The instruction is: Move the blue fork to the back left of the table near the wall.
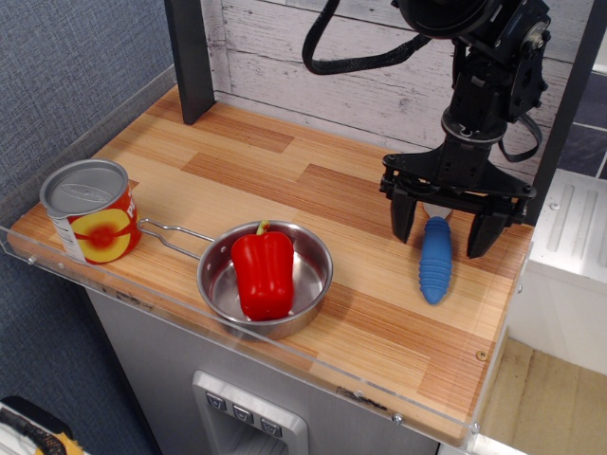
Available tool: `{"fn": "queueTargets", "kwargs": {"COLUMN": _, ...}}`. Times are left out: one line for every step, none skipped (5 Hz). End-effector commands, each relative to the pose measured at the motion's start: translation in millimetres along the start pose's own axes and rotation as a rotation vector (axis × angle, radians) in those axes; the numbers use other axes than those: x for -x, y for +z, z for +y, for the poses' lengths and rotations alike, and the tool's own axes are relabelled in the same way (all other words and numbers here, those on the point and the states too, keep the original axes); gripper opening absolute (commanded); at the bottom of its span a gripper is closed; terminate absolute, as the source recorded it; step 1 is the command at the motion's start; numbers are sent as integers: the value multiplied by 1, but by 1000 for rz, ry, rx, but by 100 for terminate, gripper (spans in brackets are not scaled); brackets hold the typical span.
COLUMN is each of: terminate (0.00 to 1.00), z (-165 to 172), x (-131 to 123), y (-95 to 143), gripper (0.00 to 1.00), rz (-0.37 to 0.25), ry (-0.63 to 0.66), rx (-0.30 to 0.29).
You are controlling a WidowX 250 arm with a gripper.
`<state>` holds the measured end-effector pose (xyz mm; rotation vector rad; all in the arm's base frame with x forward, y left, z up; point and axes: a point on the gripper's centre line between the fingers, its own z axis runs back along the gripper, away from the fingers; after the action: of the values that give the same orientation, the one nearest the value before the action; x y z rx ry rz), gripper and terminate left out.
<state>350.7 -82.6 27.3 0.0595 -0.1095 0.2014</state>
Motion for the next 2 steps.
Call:
{"fn": "queueTargets", "kwargs": {"terminate": 0, "z": -6, "x": 1, "y": -4, "gripper": 100, "rz": -16, "ry": -24, "rx": 3}}
{"fn": "queueTargets", "kwargs": {"terminate": 0, "z": -4, "x": 2, "y": -11, "gripper": 100, "rz": -1, "ry": -37, "rx": -6}}
